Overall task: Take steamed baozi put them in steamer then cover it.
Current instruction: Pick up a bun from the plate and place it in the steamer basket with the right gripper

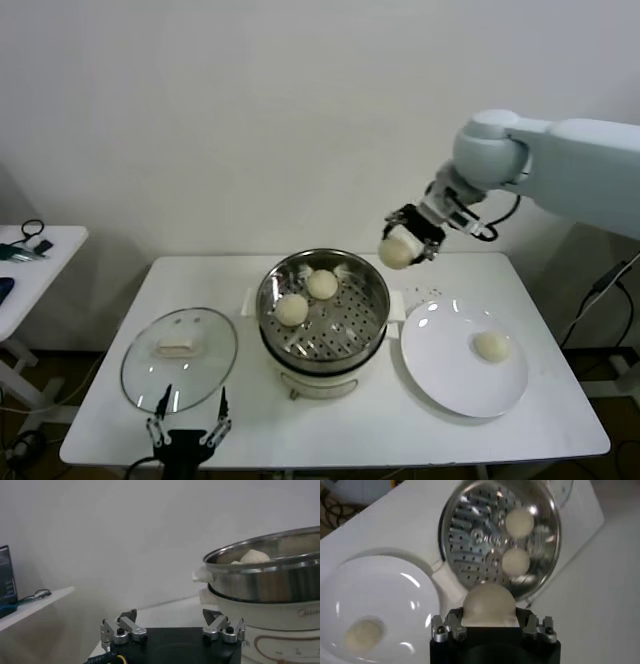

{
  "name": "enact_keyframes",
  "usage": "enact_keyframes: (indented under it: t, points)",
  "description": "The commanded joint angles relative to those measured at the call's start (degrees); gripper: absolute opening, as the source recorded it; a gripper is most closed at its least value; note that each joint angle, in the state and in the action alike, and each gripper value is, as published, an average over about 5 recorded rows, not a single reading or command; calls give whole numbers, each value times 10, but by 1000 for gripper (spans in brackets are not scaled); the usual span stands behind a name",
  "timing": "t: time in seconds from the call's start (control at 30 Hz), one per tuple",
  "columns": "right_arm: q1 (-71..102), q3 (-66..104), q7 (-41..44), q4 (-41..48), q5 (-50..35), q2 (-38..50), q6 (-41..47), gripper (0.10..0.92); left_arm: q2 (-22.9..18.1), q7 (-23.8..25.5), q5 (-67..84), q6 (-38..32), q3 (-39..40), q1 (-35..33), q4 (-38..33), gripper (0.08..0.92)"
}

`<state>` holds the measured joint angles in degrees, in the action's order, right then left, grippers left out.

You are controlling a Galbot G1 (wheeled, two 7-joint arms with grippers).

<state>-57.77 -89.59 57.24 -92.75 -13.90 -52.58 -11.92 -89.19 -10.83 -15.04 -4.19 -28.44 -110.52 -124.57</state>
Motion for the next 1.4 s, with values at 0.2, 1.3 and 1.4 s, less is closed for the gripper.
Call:
enact_keyframes:
  t: [0.2,1.3,1.4]
  points:
    - [110,-2,-30,-22,172,-146,-147,689,-4,-3,1,-2,-2,0,0,823]
    - [138,13,-17,78,65,-149,-88,822,-4,-7,3,-6,-5,2,4,823]
    - [88,-6,20,89,-31,-106,-65,823,-4,-7,2,-7,-5,1,2,823]
